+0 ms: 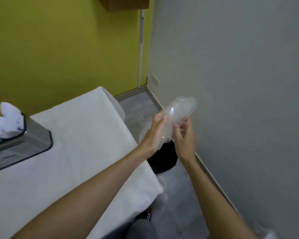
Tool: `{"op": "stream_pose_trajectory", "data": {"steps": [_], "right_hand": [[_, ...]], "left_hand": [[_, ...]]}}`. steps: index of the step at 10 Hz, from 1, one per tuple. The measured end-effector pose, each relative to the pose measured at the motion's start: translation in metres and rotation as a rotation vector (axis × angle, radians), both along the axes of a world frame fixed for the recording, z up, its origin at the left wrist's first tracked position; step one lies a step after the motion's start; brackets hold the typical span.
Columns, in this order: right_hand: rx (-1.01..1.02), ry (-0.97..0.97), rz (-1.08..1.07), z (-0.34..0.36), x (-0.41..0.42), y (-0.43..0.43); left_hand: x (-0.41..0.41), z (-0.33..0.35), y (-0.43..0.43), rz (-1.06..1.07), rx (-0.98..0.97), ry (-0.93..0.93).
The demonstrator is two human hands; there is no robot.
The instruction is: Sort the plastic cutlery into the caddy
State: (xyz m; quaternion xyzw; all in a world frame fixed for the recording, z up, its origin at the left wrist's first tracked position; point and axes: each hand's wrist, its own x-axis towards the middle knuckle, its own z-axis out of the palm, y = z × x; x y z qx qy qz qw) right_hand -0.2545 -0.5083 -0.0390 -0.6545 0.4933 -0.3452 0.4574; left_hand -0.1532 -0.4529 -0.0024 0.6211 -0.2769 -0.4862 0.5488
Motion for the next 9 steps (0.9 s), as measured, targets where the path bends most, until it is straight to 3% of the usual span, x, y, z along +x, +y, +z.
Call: {"op": "stream_pose_trajectory", "data": {"steps": [3,6,7,8,9], "right_hand": [[0.205,0.271,-0.128,-0.203,-0.041,-0.077],[0.336,0.325,-0.216,-0.365,-0.037,-0.082],[0.452,0.383,-0.142,-0.406,-0.038,-0.078],[0.576,0.436,-0.052,-0.424,-0.041,-0.073],[0.524,0.512,0.021,-0.426,-0.044,-0.073]], "left_hand": [[-0.018,-0.182,-0.120,-0.091,0.488,0.009],[-0.023,-0.366,-0.142,0.113,0.719,0.076],[-0.018,-0.421,-0.138,0.178,0.889,0.114],[-0.012,-0.441,-0.128,0.203,1.058,0.017],[-0.007,-0.425,-0.122,0.082,1.082,-0.181]]}}
